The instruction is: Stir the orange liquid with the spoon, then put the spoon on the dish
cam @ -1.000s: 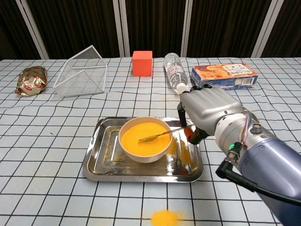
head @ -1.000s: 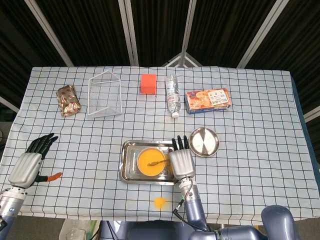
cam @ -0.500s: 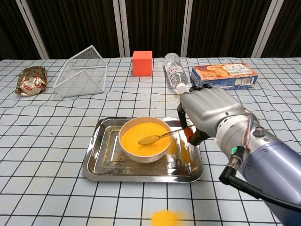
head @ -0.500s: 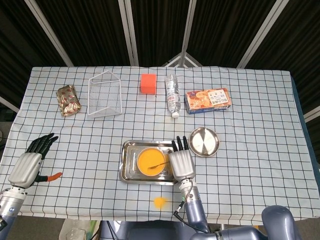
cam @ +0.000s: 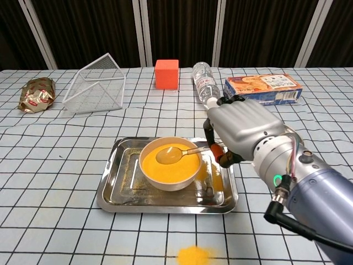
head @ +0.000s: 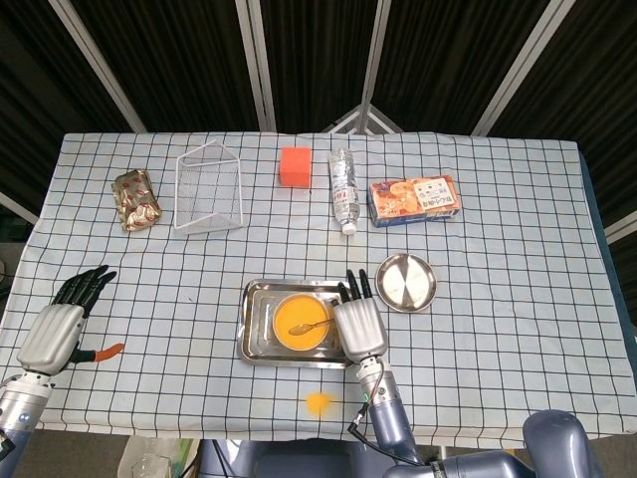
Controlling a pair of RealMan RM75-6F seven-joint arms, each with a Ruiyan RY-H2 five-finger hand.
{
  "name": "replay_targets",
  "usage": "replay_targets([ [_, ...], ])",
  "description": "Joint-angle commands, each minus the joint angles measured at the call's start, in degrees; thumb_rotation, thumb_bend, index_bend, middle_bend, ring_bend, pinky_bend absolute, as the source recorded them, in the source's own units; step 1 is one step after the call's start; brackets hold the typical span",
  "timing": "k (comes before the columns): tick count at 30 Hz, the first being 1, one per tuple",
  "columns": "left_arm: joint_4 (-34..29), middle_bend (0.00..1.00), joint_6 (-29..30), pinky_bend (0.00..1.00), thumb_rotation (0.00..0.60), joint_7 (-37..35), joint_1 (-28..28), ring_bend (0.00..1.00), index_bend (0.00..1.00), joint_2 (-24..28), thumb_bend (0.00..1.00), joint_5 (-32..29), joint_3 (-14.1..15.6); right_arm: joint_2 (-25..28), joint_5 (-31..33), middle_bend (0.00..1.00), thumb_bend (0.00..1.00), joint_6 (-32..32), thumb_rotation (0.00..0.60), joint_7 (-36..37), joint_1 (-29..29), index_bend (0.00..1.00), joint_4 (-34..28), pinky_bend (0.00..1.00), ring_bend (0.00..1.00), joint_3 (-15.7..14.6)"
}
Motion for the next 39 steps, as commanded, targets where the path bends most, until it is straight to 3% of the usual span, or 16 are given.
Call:
replay_targets([
  [1,0.0,0.0,0.0,0.02,0.6,-0.03,0.0,0.0,0.0,0.01,0.0,0.01,0.0,-0.16,-0.15,0.25,0.78,-0.15,0.6,0.16,-0.06,0.69,0.1,0.0,0.0,-0.08],
  [10,0.02,0.0,0.02,0.02,0.6,0.03,0.0,0.0,0.0,0.02,0.0,-0.02,-0.02,-1.07,-4.44,0.26,0.78,-0.22,0.6,2.39,0.18,0.69,1.86,0.0,0.0,-0.62],
  [25,0.08,0.0,-0.03,0.02,0.6,-0.16,-0.01,0.0,0.0,0.11,0.0,-0.12,-0.07,-1.26,-21.0,0.26,0.78,0.22,0.6,5.14,1.28,0.69,19.21,0.0,0.0,-7.55],
  [39,-0.02,0.0,-0.04,0.02,0.6,0.22,0.03,0.0,0.0,0.07,0.0,-0.01,0.08,-1.75,-30.19,0.26,0.78,2.48,0.6,5.46,0.45,0.69,28.01,0.0,0.0,-9.18],
])
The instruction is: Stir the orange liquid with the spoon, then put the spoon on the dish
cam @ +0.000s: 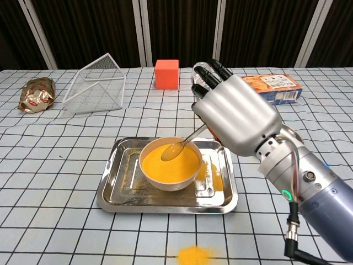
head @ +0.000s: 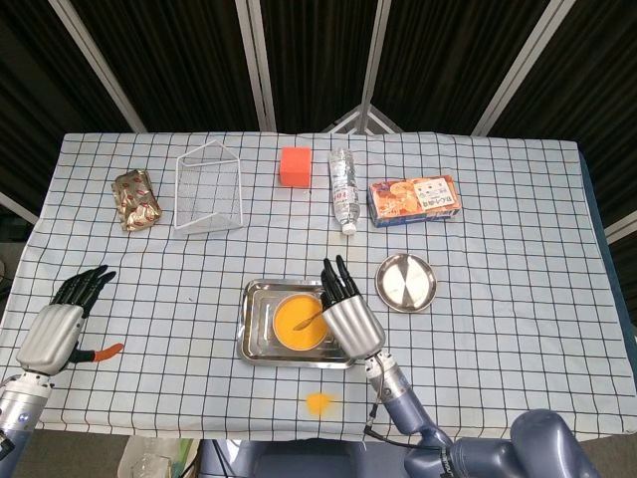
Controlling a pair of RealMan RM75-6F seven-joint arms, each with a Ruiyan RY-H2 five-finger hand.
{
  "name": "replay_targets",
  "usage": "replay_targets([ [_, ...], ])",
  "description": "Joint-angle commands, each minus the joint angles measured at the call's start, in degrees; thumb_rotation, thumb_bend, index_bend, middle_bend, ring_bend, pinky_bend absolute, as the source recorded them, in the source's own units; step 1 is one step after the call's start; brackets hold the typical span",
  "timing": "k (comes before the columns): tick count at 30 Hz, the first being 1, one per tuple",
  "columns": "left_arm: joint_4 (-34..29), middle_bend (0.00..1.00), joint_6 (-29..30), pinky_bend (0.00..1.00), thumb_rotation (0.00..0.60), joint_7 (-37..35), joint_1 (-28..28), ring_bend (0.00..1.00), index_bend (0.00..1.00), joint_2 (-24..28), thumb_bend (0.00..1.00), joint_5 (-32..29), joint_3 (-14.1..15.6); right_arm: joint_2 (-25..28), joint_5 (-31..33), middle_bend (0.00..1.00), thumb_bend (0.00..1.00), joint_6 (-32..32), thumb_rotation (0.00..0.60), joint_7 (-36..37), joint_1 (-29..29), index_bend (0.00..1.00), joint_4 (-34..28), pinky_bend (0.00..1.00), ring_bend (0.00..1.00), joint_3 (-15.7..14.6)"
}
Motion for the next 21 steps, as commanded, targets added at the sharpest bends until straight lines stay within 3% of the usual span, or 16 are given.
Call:
replay_targets([
  [1,-0.02,0.0,-0.04,0.02,0.6,0.03,-0.01,0.0,0.0,-0.01,0.0,-0.01,0.01,-0.27,-0.7,0.26,0.78,0.03,0.6,-0.38,-0.44,0.69,0.76,0.0,0.0,-0.04],
  [21,-0.21,0.0,0.01,0.02,0.6,-0.23,0.08,0.0,0.0,0.21,0.0,0.03,0.1,1.2,-4.35,0.26,0.78,-1.33,0.6,-3.52,-2.96,0.69,2.63,0.0,0.0,-0.1],
])
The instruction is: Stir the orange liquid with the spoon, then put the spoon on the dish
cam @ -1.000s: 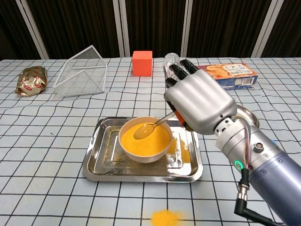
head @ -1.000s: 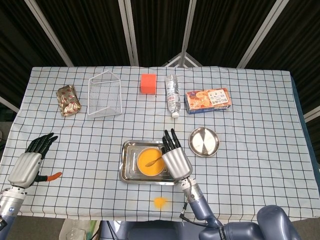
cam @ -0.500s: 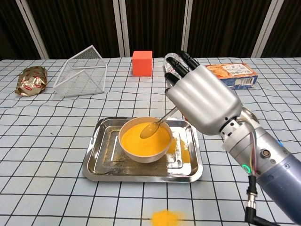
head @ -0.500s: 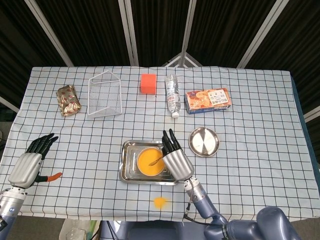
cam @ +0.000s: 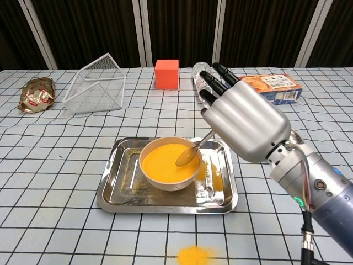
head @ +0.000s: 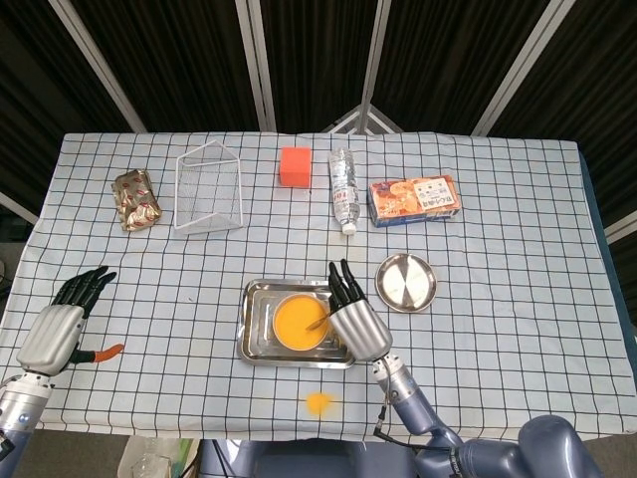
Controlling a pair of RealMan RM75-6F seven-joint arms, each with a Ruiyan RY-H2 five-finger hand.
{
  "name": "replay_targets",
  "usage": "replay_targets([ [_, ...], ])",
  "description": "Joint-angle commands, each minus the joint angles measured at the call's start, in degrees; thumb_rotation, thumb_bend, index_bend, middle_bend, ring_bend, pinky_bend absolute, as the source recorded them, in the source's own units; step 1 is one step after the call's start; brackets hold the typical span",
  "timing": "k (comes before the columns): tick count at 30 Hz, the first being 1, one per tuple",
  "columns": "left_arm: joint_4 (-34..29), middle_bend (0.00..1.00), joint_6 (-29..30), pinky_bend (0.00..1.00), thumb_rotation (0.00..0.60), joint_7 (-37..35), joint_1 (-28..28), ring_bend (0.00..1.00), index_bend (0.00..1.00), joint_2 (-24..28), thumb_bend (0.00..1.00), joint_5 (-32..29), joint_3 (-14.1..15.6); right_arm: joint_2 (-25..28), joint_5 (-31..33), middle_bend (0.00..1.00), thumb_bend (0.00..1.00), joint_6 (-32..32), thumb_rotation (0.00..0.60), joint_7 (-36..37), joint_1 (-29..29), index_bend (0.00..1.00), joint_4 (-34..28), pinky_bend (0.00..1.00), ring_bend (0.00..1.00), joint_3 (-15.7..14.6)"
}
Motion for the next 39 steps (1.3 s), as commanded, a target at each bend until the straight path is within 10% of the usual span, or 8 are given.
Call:
replay_targets([
  [1,-0.04,0.0,0.25,0.02,0.6,-0.44,0.12,0.0,0.0,0.12,0.0,0.13,0.0,0.24,-0.38,0.26,0.78,0.04,0.6,0.03,-0.44,0.69,-0.04,0.0,0.0,0.04],
  [39,-0.16,0.0,0.91,0.02,0.6,-2.34,0.55,0.0,0.0,0.67,0.0,0.95,0.25,-2.48,-5.27,0.26,0.78,-1.16,0.6,-2.73,-3.01,0.7,1.97,0.0,0.0,3.1],
])
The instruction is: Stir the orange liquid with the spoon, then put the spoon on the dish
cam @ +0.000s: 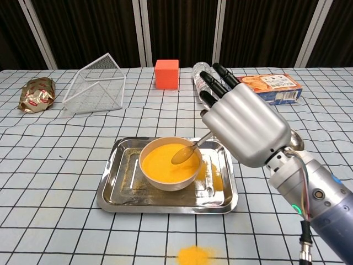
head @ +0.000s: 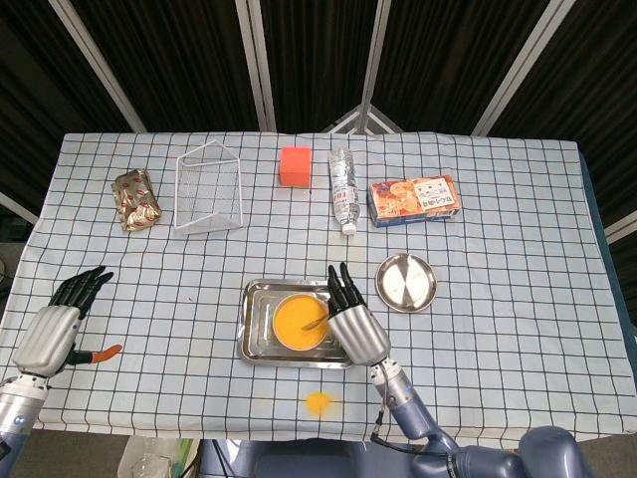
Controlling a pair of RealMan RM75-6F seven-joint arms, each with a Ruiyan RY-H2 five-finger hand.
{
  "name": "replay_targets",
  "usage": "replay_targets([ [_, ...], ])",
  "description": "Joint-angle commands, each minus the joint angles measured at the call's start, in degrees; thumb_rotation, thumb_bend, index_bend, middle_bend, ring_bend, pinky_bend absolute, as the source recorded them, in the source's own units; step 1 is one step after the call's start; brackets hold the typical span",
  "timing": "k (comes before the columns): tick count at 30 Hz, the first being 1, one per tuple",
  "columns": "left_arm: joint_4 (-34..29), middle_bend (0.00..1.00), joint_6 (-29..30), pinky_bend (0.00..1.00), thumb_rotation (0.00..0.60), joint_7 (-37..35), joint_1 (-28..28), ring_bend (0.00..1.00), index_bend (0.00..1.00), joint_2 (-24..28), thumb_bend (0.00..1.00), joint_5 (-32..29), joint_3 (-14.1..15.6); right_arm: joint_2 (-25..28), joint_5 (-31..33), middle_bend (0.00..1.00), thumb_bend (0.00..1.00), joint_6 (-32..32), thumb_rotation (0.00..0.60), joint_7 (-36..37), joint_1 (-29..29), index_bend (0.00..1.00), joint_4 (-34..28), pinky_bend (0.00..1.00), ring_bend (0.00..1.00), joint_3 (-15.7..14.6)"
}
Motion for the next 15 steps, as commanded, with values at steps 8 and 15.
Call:
replay_targets([
  [8,-0.28,0.0,-0.31,0.02,0.6,-1.42,0.07,0.0,0.0,0.58,0.0,-0.12,0.12,-1.41,-1.26,0.26,0.78,-1.88,0.6,-2.27,0.74,0.7,2.37,0.0,0.0,0.69],
  [15,-0.28,0.0,-1.01,0.02,0.6,-2.96,-0.16,0.0,0.0,1.0,0.0,-0.52,0.0,-0.78,-2.75,0.26,0.78,-3.36,0.6,-5.87,1.09,0.7,2.95,0.0,0.0,0.48],
])
